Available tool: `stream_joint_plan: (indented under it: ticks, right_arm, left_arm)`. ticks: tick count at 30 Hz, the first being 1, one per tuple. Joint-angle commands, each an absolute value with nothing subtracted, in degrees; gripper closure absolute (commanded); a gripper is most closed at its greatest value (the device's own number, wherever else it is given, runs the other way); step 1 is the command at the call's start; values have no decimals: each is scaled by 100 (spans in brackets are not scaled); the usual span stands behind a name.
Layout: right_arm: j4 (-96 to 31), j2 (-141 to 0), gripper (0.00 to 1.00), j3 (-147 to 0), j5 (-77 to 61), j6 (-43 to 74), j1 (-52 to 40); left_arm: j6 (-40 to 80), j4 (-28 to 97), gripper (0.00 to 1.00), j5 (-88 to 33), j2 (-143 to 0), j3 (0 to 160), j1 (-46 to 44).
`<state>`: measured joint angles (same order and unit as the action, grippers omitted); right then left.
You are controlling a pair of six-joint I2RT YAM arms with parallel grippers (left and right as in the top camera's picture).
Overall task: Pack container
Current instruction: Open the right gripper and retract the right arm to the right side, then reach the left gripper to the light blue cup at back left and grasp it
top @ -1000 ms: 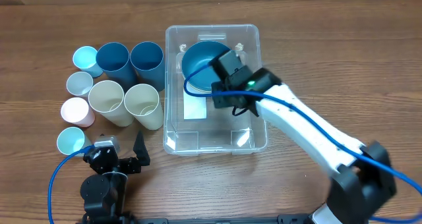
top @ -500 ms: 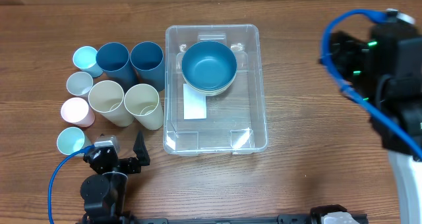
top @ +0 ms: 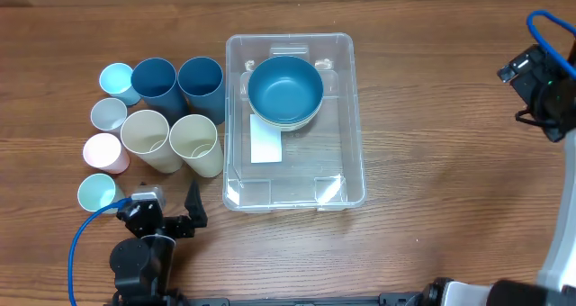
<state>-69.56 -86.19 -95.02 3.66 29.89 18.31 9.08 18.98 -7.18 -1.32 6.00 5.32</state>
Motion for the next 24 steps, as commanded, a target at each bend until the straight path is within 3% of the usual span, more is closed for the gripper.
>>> stream_joint_plan:
  ticks: [1, 12, 19, 24]
  right_arm:
    - [-7037, -8838, 0, -9485, 222, 3026, 1839]
    - [-7078, -8969, 0, -9485, 222, 3026, 1839]
    - [-7078, -8969, 0, -9485, 222, 3026, 1839]
    - [-7078, -8969, 0, -9485, 222, 3026, 1839]
  left_arm:
    - [1400, 1813, 0, -1061, -73, 628, 519]
    - [1420, 2899, 0, 27, -705, 2799, 521]
    - [1404, 3957, 0, 1127, -2543, 4923, 521]
    - [1024, 4628, 0, 1133, -4392, 6477, 523]
